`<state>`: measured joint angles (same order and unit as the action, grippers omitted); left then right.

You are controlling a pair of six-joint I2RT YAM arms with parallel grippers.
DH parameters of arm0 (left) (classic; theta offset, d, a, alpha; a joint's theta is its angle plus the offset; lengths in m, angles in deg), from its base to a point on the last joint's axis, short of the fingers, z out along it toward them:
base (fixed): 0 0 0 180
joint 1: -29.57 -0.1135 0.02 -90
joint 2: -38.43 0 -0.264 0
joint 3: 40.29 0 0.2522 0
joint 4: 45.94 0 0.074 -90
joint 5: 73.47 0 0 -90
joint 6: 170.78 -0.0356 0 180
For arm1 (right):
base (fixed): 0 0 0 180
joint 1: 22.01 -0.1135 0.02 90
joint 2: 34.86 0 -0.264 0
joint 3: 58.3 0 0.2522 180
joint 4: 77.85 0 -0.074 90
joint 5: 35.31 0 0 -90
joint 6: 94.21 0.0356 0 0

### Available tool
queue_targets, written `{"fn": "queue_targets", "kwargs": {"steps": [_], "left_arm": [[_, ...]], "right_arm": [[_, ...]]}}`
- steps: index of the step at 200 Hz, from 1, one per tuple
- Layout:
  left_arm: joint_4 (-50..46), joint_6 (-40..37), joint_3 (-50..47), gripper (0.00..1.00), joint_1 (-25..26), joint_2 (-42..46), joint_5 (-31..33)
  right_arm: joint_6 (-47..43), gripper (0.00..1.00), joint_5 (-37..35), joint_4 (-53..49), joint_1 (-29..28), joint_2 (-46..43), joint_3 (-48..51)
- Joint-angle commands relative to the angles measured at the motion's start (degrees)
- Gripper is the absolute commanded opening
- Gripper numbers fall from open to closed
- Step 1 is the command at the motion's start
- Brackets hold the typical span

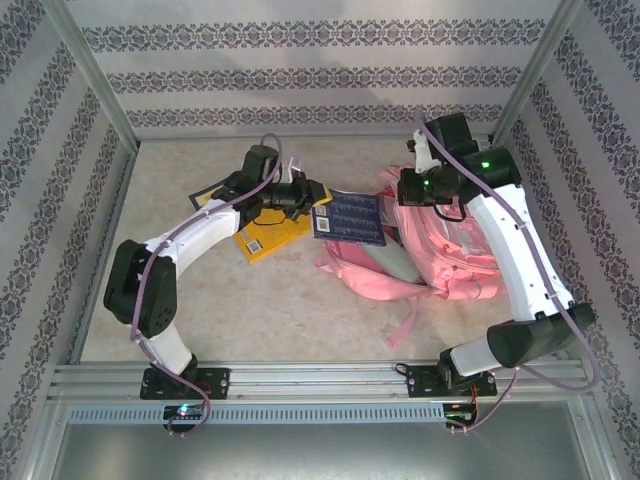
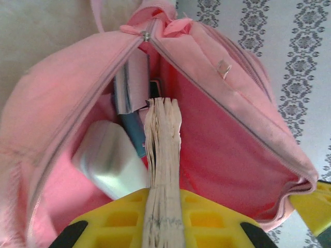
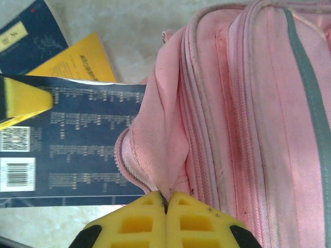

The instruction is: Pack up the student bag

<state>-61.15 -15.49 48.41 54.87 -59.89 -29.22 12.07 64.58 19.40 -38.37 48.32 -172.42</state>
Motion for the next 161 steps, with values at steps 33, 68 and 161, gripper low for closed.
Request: {"fn": "queue_targets", "kwargs": {"steps": [33,68,161], "left_arm": [[14.24,9.41,4.34,0.00,3.55,-7.05,-3.04],[13.28,10.07,8.12,0.00,5.76,-11.14,-0.51],[16.04,12.45,24.08,0.11,13.11,-29.04,8.04]], "right_arm": [[4.91,0.00,9.70,8.50,1.00,-3.74,3.30],[9.25,0.00,11.13,13.14,0.98,-3.87,4.83],[21.15,0.00,10.07,26.05,-0.82,-2.76,10.69]]}}
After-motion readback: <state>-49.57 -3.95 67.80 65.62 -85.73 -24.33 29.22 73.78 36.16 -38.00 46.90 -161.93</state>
